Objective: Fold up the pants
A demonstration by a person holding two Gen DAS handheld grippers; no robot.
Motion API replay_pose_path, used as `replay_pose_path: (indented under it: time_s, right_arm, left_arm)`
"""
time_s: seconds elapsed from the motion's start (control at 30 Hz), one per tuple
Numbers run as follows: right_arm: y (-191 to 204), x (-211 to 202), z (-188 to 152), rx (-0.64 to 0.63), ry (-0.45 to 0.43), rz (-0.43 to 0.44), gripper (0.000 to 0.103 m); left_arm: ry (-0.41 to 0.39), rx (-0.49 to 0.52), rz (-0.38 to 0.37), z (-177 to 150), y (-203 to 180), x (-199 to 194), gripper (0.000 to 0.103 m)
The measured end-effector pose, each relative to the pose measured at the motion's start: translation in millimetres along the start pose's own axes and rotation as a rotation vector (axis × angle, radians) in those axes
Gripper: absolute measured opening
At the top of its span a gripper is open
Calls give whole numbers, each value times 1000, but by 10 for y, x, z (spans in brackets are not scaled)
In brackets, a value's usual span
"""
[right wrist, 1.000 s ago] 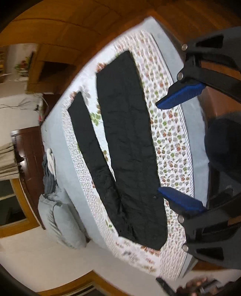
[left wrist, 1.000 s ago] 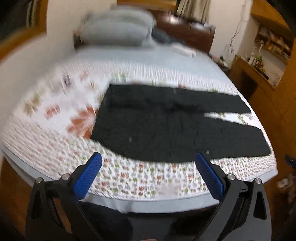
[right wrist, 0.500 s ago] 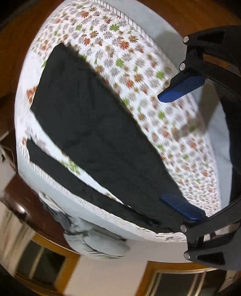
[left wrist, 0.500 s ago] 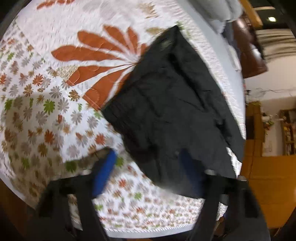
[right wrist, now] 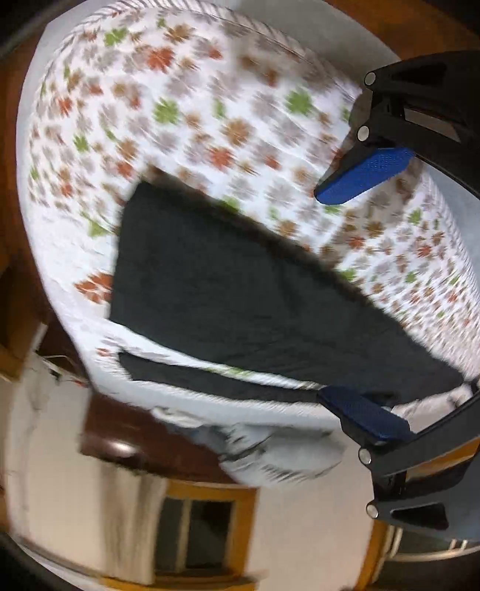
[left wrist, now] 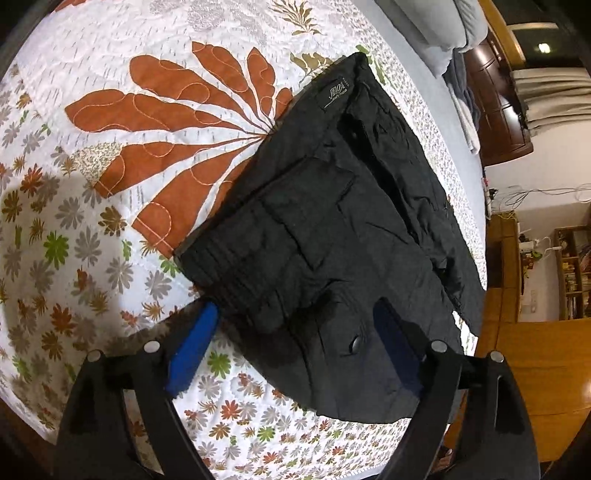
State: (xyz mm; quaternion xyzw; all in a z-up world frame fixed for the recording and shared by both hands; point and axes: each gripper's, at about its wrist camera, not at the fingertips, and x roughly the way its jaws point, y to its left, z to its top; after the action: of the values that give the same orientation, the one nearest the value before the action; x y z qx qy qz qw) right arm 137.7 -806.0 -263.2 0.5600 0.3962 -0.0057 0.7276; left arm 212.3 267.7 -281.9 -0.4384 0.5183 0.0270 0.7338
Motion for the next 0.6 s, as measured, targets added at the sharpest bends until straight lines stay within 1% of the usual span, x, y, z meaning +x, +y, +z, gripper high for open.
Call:
replay_pose_path:
  time_s: [0.1,0.23,0.33,0.4,0.43,0.47,0.5,0.53,0.57,0.6]
  right_arm:
    - [-75,-44,131,21,-23,27,100]
    - [-15,46,269,19,-41,68,100]
    - [28,102,408,10,-53,90,100]
    - [36,146,489,17,-63,94,100]
    - [30,163,512,19,-70,99,99]
    - [33,176,526,16,-81,108,94]
    - [70,201,541,-2,-92,108,89]
    - [87,217,537,-15,-95,105,76]
    - [88,239,531,-22,-91,109,56]
    - [87,255,522,-18,-84,107,43]
  left_arm:
    - [-7,10,-1,-22,10,-11,83]
    - [-24,6,8,-46,12,-19,85]
    - [-41,4,23,-60,-6,-7,83]
    - [-52,13,65,-76,-27,0,75]
    - [-58,10,85,-79,-37,9,66]
    - [-66,0,106,-82,-24,0,54]
    - [-70,-16,124,-81,6,-11,48]
    - [-72,-30,116,-71,37,-23,35]
    - [-79,-73,89,-60,116,-56,26]
    - [-76,-103,56,-46,175,-73,25]
